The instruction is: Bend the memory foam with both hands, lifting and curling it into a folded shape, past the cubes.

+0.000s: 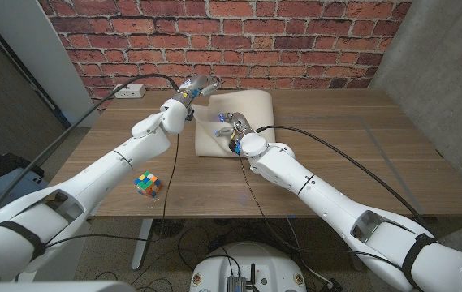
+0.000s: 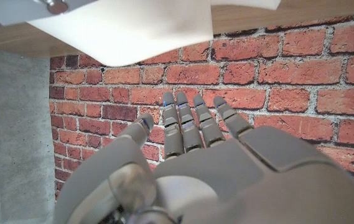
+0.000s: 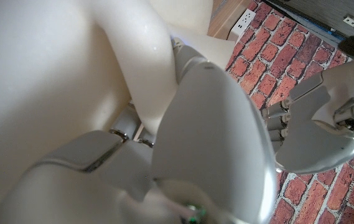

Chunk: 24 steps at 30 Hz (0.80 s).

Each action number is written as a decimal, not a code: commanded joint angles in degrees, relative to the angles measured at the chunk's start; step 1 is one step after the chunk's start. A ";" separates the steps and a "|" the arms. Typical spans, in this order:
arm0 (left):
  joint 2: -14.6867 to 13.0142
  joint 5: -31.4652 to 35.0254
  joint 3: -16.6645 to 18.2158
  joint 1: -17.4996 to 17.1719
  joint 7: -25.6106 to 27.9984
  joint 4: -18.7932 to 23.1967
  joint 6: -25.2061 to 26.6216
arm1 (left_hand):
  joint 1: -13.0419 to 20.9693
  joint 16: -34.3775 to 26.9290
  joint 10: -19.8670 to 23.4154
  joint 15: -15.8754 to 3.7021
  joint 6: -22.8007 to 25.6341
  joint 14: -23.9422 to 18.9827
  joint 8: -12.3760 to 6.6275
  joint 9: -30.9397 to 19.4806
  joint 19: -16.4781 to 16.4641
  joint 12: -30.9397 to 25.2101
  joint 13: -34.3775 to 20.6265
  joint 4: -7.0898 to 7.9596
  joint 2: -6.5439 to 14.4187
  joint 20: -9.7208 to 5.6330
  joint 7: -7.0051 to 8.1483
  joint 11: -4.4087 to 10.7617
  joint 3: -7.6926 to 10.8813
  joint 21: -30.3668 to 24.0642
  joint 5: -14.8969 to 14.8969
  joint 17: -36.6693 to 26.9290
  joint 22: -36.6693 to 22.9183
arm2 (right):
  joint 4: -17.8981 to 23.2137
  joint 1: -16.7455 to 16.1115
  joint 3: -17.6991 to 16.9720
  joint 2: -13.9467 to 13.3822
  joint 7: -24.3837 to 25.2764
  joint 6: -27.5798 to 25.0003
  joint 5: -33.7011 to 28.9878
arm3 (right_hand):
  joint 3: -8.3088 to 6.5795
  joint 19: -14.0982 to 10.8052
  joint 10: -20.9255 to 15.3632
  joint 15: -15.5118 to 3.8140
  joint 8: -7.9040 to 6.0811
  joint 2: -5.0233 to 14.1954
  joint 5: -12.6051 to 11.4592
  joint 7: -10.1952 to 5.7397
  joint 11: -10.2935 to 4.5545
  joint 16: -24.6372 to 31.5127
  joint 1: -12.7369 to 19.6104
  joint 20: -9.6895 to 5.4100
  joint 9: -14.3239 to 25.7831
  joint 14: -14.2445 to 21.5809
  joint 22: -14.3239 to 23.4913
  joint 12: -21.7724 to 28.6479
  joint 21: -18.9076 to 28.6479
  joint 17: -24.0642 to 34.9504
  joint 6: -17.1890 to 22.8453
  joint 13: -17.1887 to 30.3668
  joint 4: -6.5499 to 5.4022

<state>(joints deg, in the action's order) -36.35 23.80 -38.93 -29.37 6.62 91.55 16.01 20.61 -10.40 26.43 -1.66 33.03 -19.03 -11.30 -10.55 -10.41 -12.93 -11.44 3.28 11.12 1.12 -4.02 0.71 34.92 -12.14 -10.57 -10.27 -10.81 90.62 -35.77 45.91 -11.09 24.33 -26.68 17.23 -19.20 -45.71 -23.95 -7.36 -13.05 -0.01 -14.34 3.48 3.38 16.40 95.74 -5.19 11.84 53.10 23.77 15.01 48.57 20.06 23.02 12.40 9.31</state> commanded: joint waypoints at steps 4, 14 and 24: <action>0.62 -1.53 -5.09 4.72 -6.31 -5.51 1.03 | -0.76 0.45 -0.86 -0.17 -0.66 1.95 0.38 -0.07 1.33 0.68 -0.02 1.75 0.71 -0.36 0.32 0.37 1.79 0.35 0.21 0.06 -0.20 | -0.98 0.56 0.05 0.40 -0.44 0.36 -0.71 | 0.27 0.41 -0.29 -5.15 -0.04 -0.04 -0.14 -0.20 -0.05 -0.09 0.38 -7.65 0.19 0.48 0.25 -0.05 0.37 0.23 0.17 0.09 -0.02; 2.05 -1.82 -7.89 7.09 -8.21 -10.38 -0.16 | -1.20 0.60 -0.51 -0.31 -0.21 2.97 0.28 -0.05 2.63 0.66 0.05 2.78 0.41 -0.60 0.29 0.14 2.78 0.65 0.27 0.19 -0.18 | -2.09 1.09 0.23 0.93 -0.83 0.77 -0.97 | 0.25 0.51 -0.30 -5.15 -0.01 -0.02 -0.12 -0.20 -0.14 -0.12 0.40 -7.66 0.20 0.47 0.19 -0.14 0.59 0.26 0.24 0.10 -0.02; 3.47 -0.67 -10.86 9.53 -11.24 -13.03 1.94 | -1.85 0.25 -0.33 -0.64 -0.24 3.26 0.32 -0.03 3.39 0.70 0.14 3.87 0.11 -0.89 0.38 0.47 3.92 0.62 0.28 0.41 -0.13 | -1.76 1.02 0.20 0.89 -0.77 0.67 -1.20 | 0.23 0.59 -0.27 -5.13 0.04 0.01 -0.11 -0.23 -0.08 -0.14 0.42 -7.67 0.21 0.46 0.13 -0.25 0.84 0.30 0.28 0.11 -0.02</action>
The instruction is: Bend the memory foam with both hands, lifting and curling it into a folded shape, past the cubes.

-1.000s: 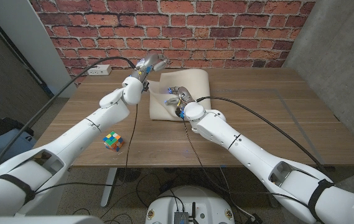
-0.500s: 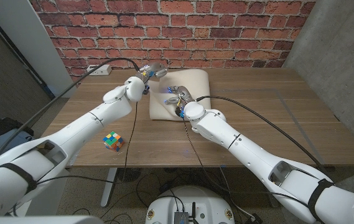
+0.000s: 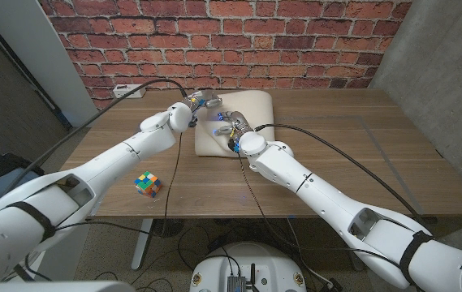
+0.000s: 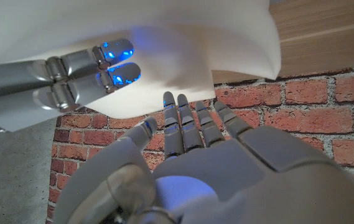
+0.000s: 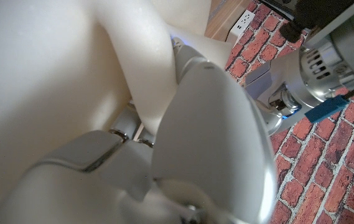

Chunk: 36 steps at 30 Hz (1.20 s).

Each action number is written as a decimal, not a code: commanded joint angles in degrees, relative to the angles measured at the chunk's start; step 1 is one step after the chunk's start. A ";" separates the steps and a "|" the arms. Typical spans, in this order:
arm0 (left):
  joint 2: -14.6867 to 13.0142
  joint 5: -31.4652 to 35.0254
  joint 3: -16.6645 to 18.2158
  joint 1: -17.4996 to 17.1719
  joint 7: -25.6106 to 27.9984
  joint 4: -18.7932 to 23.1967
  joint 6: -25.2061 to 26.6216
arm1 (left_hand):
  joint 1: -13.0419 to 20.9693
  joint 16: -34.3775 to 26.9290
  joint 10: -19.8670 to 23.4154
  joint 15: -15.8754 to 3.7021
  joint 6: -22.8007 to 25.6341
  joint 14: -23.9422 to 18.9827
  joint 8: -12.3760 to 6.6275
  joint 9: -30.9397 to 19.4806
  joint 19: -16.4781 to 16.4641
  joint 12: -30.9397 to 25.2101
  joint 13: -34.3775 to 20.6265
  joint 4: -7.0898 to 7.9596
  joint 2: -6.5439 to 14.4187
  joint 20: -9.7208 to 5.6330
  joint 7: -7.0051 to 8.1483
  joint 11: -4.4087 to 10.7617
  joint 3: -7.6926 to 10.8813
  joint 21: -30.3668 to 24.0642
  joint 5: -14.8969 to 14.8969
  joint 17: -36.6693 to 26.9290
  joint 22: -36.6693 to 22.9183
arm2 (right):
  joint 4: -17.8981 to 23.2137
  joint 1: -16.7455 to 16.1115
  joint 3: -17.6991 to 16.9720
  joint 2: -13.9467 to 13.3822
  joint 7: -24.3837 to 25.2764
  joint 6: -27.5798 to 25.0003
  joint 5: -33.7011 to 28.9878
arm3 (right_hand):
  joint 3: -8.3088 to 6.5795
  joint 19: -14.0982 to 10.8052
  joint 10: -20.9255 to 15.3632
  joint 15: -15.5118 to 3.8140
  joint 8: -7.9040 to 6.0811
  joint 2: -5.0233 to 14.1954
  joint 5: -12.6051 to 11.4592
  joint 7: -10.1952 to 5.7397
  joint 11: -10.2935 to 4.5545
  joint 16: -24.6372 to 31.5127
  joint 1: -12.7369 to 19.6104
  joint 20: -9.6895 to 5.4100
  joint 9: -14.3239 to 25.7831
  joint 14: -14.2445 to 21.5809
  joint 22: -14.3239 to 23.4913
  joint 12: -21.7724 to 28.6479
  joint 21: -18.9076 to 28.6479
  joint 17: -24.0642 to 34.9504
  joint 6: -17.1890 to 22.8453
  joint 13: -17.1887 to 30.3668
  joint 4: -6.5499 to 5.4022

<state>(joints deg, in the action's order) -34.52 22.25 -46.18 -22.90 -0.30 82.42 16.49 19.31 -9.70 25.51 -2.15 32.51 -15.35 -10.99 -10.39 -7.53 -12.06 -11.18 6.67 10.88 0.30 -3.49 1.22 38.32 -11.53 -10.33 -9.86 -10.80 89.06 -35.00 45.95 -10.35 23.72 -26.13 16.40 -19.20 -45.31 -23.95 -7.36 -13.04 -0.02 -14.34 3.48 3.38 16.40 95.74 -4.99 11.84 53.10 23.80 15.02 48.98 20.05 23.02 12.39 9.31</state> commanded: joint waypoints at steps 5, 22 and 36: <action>2.88 1.24 -5.59 4.63 -7.05 -6.20 3.45 | -1.40 -0.82 1.08 0.88 0.55 -1.50 -0.01 -0.21 0.93 -0.27 -0.11 1.48 0.08 -0.45 -1.10 -0.60 0.86 -0.03 0.08 0.00 -0.13 | 0.45 -0.02 0.10 -0.23 -0.31 0.04 -0.40 | 0.23 0.23 -0.31 -5.12 0.06 0.02 -0.10 -0.21 -0.09 -0.15 0.42 -7.86 0.21 0.46 0.07 -0.28 0.55 0.33 0.28 0.13 -0.02; 4.88 1.80 -9.20 6.45 -8.32 -9.76 5.75 | -3.66 -0.58 -0.01 1.43 -1.17 -0.84 0.52 -0.21 1.56 0.21 -0.12 3.04 -0.48 -0.35 -1.51 -1.14 0.52 -0.14 0.12 -0.06 -0.11 | 5.28 -0.26 -0.85 -2.26 -1.34 -5.32 1.69 | 4.15 2.34 5.73 3.79 2.08 -1.16 3.59 0.50 2.46 -3.71 -18.58 3.66 0.23 -7.91 -5.92 -2.61 4.32 1.16 -5.07 0.28 -6.51; 4.06 1.38 -9.21 5.93 -8.05 -7.86 6.58 | -4.52 -0.55 -0.30 1.42 -1.61 -0.70 0.55 -0.20 1.53 0.30 -0.13 3.28 -0.52 -0.38 -1.24 -1.31 0.54 -0.28 0.04 -0.04 -0.09 | 10.60 -4.83 -5.07 -7.95 -6.06 4.61 5.36 | 15.57 18.98 13.14 13.70 2.02 -3.83 2.66 -0.40 5.12 -5.27 -53.53 17.47 -0.14 -26.32 -14.00 -3.41 -8.82 3.10 -10.11 0.03 -17.69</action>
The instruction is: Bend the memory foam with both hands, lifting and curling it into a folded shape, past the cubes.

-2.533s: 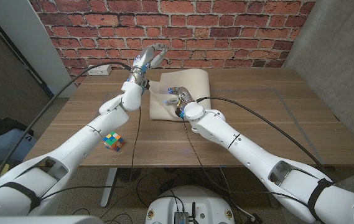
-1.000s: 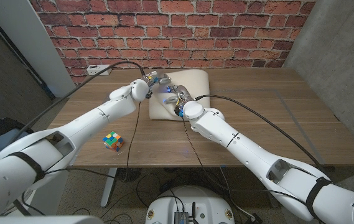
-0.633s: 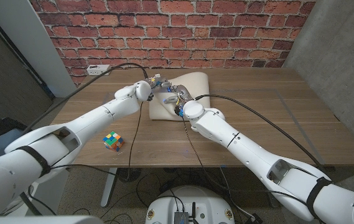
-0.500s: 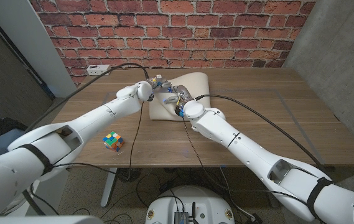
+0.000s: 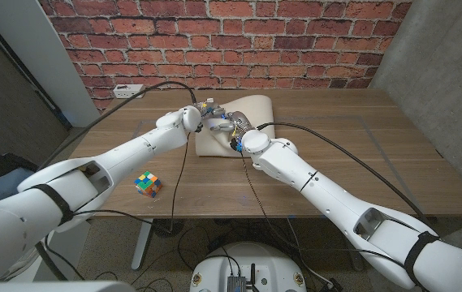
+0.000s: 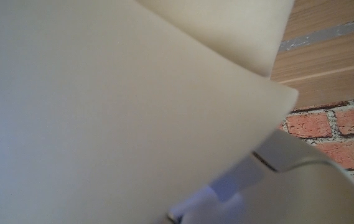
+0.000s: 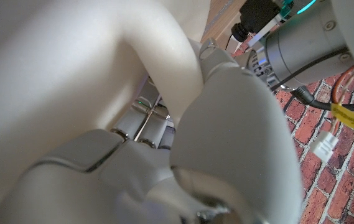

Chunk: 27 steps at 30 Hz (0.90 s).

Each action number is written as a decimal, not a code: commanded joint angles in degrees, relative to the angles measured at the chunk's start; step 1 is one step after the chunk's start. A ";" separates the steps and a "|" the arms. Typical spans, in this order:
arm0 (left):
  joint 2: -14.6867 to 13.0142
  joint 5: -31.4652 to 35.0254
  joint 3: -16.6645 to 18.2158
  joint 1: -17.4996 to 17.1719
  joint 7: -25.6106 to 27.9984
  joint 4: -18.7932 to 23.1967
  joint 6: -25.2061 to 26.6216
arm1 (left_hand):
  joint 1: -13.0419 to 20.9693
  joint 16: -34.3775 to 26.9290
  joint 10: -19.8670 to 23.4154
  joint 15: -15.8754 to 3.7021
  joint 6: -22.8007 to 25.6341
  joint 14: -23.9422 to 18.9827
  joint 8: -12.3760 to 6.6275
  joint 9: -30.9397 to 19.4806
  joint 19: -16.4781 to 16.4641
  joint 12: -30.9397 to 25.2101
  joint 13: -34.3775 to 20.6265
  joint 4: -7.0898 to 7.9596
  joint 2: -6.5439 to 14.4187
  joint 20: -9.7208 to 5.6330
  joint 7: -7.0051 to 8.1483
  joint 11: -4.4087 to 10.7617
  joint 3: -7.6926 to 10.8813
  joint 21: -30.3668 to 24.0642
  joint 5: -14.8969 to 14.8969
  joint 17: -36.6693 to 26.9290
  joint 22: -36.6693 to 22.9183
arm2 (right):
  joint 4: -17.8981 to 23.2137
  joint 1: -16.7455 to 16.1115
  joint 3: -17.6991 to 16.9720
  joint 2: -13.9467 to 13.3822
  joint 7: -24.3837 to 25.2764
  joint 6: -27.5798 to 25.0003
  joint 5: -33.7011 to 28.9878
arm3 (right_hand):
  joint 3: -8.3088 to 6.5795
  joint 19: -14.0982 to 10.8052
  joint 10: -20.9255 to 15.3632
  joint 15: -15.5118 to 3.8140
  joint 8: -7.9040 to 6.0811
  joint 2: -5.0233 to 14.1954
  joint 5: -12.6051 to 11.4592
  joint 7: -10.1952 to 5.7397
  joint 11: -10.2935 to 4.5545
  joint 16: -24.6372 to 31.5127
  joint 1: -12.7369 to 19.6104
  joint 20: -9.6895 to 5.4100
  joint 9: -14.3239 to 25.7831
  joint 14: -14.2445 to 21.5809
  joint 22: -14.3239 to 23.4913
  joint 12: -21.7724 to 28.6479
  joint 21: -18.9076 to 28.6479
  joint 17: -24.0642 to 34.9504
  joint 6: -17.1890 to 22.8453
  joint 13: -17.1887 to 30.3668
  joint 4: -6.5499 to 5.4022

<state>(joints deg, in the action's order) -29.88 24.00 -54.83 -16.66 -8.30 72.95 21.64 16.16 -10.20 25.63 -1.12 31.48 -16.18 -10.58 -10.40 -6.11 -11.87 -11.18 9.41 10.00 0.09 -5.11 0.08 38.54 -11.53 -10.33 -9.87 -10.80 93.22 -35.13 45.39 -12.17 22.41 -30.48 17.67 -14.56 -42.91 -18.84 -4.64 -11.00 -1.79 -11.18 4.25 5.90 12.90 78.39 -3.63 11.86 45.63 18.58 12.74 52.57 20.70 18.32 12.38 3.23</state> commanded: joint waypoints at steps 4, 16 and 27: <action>-0.69 -0.40 -0.47 -0.47 0.19 2.11 1.43 | -1.58 -0.01 -0.51 0.40 -0.69 0.27 0.14 -0.18 0.12 0.14 -0.13 0.57 0.34 -0.16 0.25 -0.09 0.33 -0.30 0.02 -0.02 -0.10 | 7.42 -6.16 -6.14 -6.99 -5.44 11.83 5.63 | 12.72 19.58 9.07 12.09 -0.23 -1.89 -0.62 -1.35 2.37 -1.64 -41.49 16.14 -0.20 -21.82 -8.77 -1.28 -15.49 2.21 -5.65 0.02 -12.36; -1.25 -0.29 -0.29 -1.01 0.20 3.72 2.00 | -2.19 0.00 -0.54 0.43 -0.73 0.39 0.04 -0.17 0.05 0.12 -0.13 0.64 0.33 -0.16 0.31 -0.07 0.37 -0.41 -0.05 -0.01 -0.08 | 6.33 -9.24 -9.35 -6.55 -4.47 23.67 6.28 | 15.18 26.36 9.34 13.86 -0.78 -0.27 -1.00 -1.86 2.16 -1.63 -50.27 16.12 -0.33 -27.99 -8.81 -1.08 -21.75 1.49 -4.66 -0.19 -12.81; -1.61 -0.36 0.00 -1.43 0.55 4.20 1.29 | -2.77 0.02 -0.57 0.30 -0.70 0.54 -0.05 -0.16 0.06 0.10 -0.13 0.63 0.33 -0.20 0.33 0.06 0.46 -0.48 -0.11 0.02 -0.07 | -2.70 -7.40 -9.13 -4.83 -7.91 37.55 2.50 | 12.52 26.87 7.18 11.94 -0.96 4.09 -1.52 -1.08 2.45 -2.17 -47.40 12.55 -0.61 -31.64 -8.79 -0.77 -24.36 -0.56 -2.60 -0.50 -9.78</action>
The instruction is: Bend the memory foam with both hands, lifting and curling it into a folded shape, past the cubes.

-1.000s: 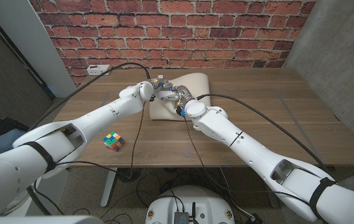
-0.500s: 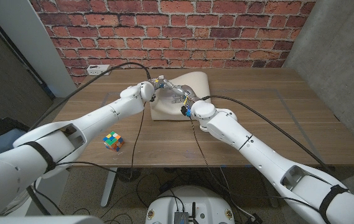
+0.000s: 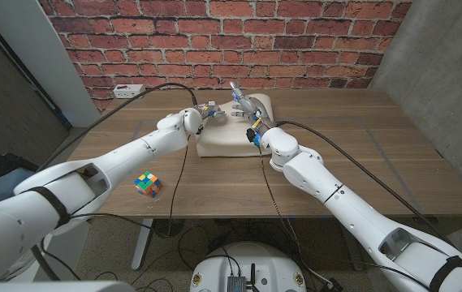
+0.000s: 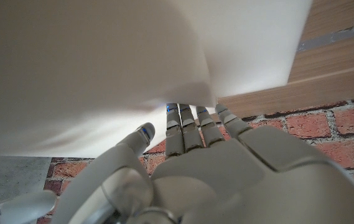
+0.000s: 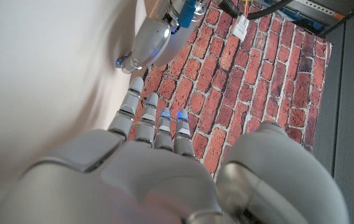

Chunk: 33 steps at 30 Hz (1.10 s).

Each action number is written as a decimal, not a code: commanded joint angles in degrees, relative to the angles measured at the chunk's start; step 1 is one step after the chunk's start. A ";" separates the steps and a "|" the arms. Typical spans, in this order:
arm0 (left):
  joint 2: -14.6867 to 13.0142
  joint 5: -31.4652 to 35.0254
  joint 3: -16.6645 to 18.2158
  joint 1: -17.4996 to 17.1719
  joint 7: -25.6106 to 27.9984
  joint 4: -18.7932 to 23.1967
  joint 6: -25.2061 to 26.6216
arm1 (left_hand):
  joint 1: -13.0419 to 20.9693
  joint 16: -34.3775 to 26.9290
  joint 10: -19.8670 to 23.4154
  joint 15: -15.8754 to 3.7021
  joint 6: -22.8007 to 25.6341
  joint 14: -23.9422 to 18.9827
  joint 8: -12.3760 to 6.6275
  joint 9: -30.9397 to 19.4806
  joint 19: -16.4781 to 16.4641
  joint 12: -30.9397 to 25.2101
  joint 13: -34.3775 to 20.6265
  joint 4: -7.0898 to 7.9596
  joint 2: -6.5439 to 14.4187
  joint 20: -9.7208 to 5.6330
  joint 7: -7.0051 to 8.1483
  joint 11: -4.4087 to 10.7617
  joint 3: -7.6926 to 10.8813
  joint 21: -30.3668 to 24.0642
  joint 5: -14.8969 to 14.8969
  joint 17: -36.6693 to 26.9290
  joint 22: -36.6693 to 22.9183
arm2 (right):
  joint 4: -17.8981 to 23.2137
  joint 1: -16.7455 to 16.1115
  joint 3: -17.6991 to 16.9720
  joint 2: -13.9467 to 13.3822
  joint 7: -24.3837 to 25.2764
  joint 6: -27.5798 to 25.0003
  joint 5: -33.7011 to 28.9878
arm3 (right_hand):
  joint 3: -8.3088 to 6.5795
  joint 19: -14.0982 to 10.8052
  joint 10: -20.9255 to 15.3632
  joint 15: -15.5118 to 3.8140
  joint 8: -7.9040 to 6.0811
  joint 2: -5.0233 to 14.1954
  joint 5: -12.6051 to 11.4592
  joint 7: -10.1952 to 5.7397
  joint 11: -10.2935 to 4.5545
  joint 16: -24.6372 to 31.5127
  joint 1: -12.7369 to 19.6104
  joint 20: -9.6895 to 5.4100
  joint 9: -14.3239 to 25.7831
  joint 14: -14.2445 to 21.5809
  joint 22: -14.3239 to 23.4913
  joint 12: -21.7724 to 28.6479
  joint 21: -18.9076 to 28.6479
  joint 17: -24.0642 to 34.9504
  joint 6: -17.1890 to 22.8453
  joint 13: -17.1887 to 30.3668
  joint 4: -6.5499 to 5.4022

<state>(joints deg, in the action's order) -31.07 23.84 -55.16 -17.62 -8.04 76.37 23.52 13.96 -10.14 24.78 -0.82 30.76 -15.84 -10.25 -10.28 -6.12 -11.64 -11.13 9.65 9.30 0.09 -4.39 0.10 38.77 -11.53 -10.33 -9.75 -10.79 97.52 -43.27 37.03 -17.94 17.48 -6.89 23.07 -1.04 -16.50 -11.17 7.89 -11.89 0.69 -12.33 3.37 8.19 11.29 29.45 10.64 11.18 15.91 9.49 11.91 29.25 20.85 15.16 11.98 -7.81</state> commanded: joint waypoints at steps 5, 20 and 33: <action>-0.64 -0.29 0.52 -0.66 0.28 0.92 -0.83 | -0.79 -0.07 0.31 -0.10 0.05 0.19 -0.42 -0.28 0.10 -0.15 -0.17 0.38 1.03 -0.16 -0.33 -0.05 0.28 -0.49 -0.14 -0.08 -0.06 | -10.22 2.90 0.08 0.37 -3.22 16.22 -7.42 | -2.70 2.52 -0.11 -1.12 0.10 3.54 -0.29 -1.16 -0.32 -0.79 3.95 -2.92 -0.01 -4.45 0.32 -0.22 -2.92 -1.83 0.75 -0.18 2.96; -0.94 0.12 0.63 -0.72 0.28 1.11 -1.05 | -1.46 -0.07 0.23 -0.14 0.01 0.26 -0.45 -0.27 0.22 -0.15 -0.16 0.34 0.95 -0.25 -0.05 0.22 0.40 -0.51 -0.19 -0.05 -0.04 | -13.69 7.95 5.07 -3.81 4.31 12.80 -30.09 | -7.36 6.73 -0.47 -5.37 -0.38 8.11 1.19 -3.67 -2.08 -0.90 8.00 -6.68 -0.12 -9.30 0.34 -0.28 -7.47 -4.99 4.75 -0.46 6.62; -1.19 0.61 0.88 -1.12 0.53 1.97 -0.84 | -2.17 0.02 -0.06 -0.27 -0.53 0.64 -0.32 -0.26 0.56 -0.07 -0.16 0.27 0.83 0.14 0.39 0.33 0.52 -0.45 -0.22 -0.03 -0.02 | -11.96 9.81 9.06 -6.14 8.20 4.15 -47.54 | -8.39 5.61 -2.16 -6.97 -0.30 9.73 1.19 -5.25 -3.28 -0.03 6.35 -7.55 -0.13 -8.55 0.33 0.14 -8.49 -6.34 6.53 -0.61 6.10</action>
<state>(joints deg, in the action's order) -31.97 24.05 -54.53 -18.39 -7.65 77.56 22.53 12.45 -10.14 24.67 -1.01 30.46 -15.65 -10.37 -10.28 -5.70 -11.37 -11.08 9.89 8.85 0.09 -4.09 0.18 39.02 -11.53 -10.33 -9.58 -10.65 84.65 -35.33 42.67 -22.16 22.17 5.62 -7.41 -8.01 -9.99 -12.62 1.97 -12.12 8.60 -11.18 -1.34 5.29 10.85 35.05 3.72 10.91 7.25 9.75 11.65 20.99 14.83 21.11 11.35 -2.02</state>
